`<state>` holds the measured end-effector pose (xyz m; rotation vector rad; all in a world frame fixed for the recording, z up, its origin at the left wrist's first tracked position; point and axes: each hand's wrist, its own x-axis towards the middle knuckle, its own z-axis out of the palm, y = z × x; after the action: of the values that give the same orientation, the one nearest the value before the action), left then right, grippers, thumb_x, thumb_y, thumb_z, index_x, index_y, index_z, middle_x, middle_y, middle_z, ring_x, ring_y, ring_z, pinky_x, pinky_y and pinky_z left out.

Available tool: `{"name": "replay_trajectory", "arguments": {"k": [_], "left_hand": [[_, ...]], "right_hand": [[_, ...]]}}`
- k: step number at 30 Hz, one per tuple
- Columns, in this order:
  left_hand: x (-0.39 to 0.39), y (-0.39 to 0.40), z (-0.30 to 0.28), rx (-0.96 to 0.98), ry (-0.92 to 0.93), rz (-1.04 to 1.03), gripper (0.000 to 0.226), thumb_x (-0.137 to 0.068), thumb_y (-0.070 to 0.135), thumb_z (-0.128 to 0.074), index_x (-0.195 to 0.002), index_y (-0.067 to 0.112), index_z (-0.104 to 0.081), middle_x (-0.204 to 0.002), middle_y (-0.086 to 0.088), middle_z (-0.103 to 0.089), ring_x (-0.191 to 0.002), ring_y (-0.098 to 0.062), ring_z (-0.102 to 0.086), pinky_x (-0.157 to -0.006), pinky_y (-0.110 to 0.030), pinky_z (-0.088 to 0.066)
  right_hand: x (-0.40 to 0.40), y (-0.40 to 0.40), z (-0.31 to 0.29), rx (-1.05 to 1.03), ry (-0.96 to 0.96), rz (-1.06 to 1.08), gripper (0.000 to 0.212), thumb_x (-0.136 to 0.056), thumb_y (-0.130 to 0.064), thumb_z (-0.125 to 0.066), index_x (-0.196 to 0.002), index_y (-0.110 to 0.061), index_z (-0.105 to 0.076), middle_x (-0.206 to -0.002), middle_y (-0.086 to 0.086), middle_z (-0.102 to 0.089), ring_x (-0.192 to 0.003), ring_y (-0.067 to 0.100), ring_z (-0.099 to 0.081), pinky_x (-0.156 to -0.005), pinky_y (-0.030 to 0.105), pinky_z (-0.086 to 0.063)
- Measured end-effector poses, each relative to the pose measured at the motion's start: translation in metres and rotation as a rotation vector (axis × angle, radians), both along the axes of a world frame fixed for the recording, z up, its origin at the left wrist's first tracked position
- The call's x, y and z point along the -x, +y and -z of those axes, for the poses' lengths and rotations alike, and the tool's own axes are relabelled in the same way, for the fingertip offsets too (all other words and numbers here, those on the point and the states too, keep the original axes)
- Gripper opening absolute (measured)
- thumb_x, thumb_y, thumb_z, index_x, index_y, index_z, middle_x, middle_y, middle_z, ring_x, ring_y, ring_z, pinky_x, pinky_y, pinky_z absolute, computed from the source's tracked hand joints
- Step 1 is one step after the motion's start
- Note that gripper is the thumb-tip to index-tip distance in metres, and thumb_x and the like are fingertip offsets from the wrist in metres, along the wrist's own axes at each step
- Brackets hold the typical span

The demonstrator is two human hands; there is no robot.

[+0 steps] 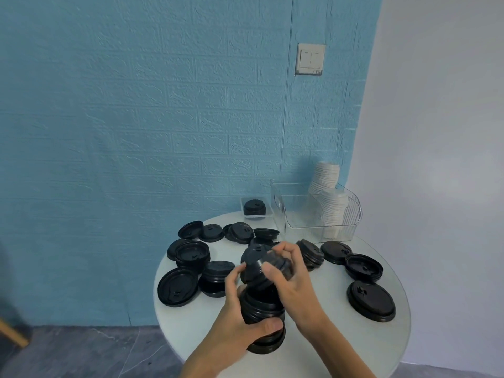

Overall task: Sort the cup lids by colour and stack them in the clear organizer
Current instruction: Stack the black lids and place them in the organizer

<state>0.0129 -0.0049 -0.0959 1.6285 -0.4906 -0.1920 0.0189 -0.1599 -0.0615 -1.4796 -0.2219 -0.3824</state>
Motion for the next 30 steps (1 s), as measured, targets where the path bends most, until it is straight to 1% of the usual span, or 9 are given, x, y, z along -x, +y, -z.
{"name": "replay_trajectory", "arguments": {"k": [3,6,11,13,17,19,24,26,30], "left_hand": [[-0.002,0.001,0.003,0.012,-0.004,0.002,0.128,-0.060,0.048,-0.094,-0.148,0.055,-0.001,-0.126,0.032,-0.062,-0.125,0.004,-0.058,-0.107,-0.027,-0.044],[-0.002,0.000,0.003,0.022,-0.008,0.000,0.127,-0.060,0.047,-0.096,-0.149,0.056,-0.004,-0.140,0.020,-0.057,-0.128,-0.001,-0.058,-0.106,-0.027,-0.047],[-0.002,0.000,0.004,0.016,-0.040,0.005,0.112,-0.064,0.047,-0.094,-0.144,0.059,-0.017,-0.145,0.012,-0.054,-0.127,-0.008,-0.060,-0.109,-0.035,-0.048],[-0.003,0.000,0.004,0.009,-0.045,0.002,0.111,-0.063,0.050,-0.095,-0.143,0.062,-0.018,-0.145,0.012,-0.053,-0.128,-0.009,-0.060,-0.112,-0.040,-0.047],[-0.004,0.000,0.004,0.010,-0.042,-0.010,0.113,-0.065,0.045,-0.093,-0.147,0.056,-0.015,-0.143,0.014,-0.055,-0.127,-0.008,-0.060,-0.111,-0.037,-0.047],[-0.004,0.000,0.005,0.004,-0.041,-0.010,0.111,-0.065,0.044,-0.092,-0.147,0.054,-0.018,-0.142,0.012,-0.056,-0.127,-0.009,-0.061,-0.112,-0.040,-0.047],[-0.005,0.000,0.006,-0.015,-0.035,-0.020,0.102,-0.067,0.042,-0.091,-0.145,0.055,-0.025,-0.140,0.014,-0.057,-0.126,-0.006,-0.060,-0.107,-0.032,-0.049],[-0.004,0.000,0.007,-0.014,-0.028,-0.017,0.099,-0.068,0.040,-0.090,-0.144,0.053,-0.028,-0.137,0.016,-0.059,-0.125,-0.005,-0.060,-0.105,-0.029,-0.050],[-0.002,0.001,0.005,0.007,-0.008,-0.005,0.094,-0.070,0.036,-0.089,-0.145,0.046,-0.033,-0.129,0.020,-0.064,-0.123,-0.003,-0.061,-0.098,-0.021,-0.050]], "right_hand": [[0.000,-0.001,0.010,-0.020,0.022,-0.036,0.056,-0.072,-0.036,-0.079,-0.113,-0.016,-0.047,-0.105,0.008,-0.071,-0.098,0.034,-0.067,-0.089,0.040,-0.058],[0.001,-0.004,0.018,-0.041,0.071,-0.116,0.058,-0.071,-0.034,-0.082,-0.111,-0.013,-0.045,-0.116,0.009,-0.071,-0.107,0.035,-0.067,-0.094,0.047,-0.058],[0.006,-0.014,0.021,0.086,0.096,-0.157,0.062,-0.073,-0.034,-0.085,-0.125,-0.016,-0.058,-0.121,0.002,-0.071,-0.115,0.023,-0.067,-0.096,0.036,-0.056],[0.007,-0.020,0.016,0.087,0.112,-0.198,0.061,-0.073,-0.026,-0.087,-0.129,-0.013,-0.064,-0.121,0.004,-0.072,-0.115,0.023,-0.068,-0.093,0.031,-0.056],[0.008,-0.028,0.015,0.066,0.158,-0.254,0.055,-0.073,-0.009,-0.087,-0.125,-0.012,-0.070,-0.121,0.010,-0.071,-0.114,0.026,-0.069,-0.090,0.031,-0.057],[0.009,-0.030,0.016,0.077,0.169,-0.268,0.057,-0.073,-0.008,-0.088,-0.127,-0.012,-0.069,-0.126,0.012,-0.068,-0.116,0.026,-0.068,-0.093,0.031,-0.056],[0.010,-0.035,0.013,0.138,0.187,-0.277,0.061,-0.068,-0.018,-0.090,-0.125,-0.014,-0.071,-0.136,0.008,-0.057,-0.121,0.020,-0.065,-0.098,0.029,-0.053],[0.011,-0.035,0.011,0.154,0.215,-0.305,0.057,-0.072,-0.016,-0.088,-0.126,-0.014,-0.070,-0.138,0.004,-0.059,-0.121,0.018,-0.065,-0.096,0.028,-0.053],[0.015,-0.036,0.009,0.191,0.203,-0.358,0.056,-0.078,-0.010,-0.086,-0.130,-0.013,-0.064,-0.126,0.007,-0.069,-0.118,0.024,-0.066,-0.099,0.033,-0.053]]}}
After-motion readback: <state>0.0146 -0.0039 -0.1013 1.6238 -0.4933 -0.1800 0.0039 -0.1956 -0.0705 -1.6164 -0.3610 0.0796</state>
